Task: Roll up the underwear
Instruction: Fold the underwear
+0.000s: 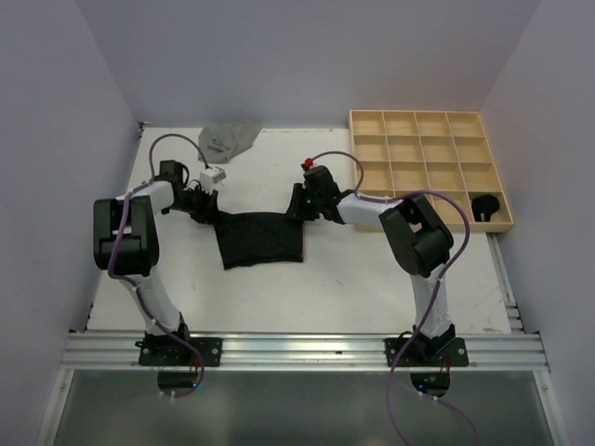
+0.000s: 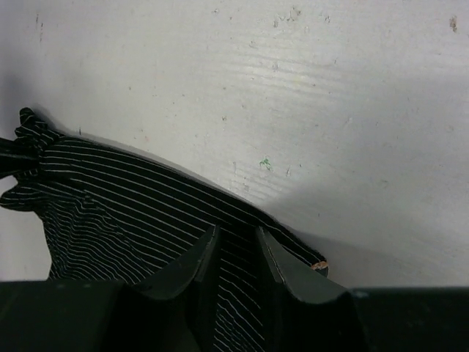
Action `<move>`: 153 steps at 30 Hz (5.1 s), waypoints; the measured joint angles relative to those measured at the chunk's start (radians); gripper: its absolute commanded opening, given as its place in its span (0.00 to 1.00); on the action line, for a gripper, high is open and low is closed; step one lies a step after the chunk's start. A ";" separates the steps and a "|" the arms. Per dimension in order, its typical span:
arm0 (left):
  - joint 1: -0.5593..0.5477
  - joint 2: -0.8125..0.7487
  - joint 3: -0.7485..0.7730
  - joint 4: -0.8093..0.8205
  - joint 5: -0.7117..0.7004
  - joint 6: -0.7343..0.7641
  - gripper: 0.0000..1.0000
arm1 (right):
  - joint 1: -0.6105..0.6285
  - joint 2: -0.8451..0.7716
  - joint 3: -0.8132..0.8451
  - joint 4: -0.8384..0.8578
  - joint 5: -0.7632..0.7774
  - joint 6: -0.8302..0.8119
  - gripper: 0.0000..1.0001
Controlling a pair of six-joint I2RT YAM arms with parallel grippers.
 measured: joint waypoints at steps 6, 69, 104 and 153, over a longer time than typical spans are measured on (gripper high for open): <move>0.037 -0.032 -0.028 -0.002 -0.041 0.023 0.04 | 0.003 -0.050 -0.083 0.034 -0.002 0.000 0.29; 0.093 0.015 -0.144 -0.144 0.391 0.090 0.33 | 0.024 -0.079 -0.240 0.096 -0.453 0.037 0.30; 0.088 -0.563 -0.451 -0.267 0.172 1.123 0.57 | 0.451 -0.492 -0.561 0.013 0.285 -1.154 0.63; -0.002 -0.459 -0.216 -0.755 0.000 1.268 0.00 | 0.465 -0.497 -0.329 -0.331 -0.204 -0.774 0.00</move>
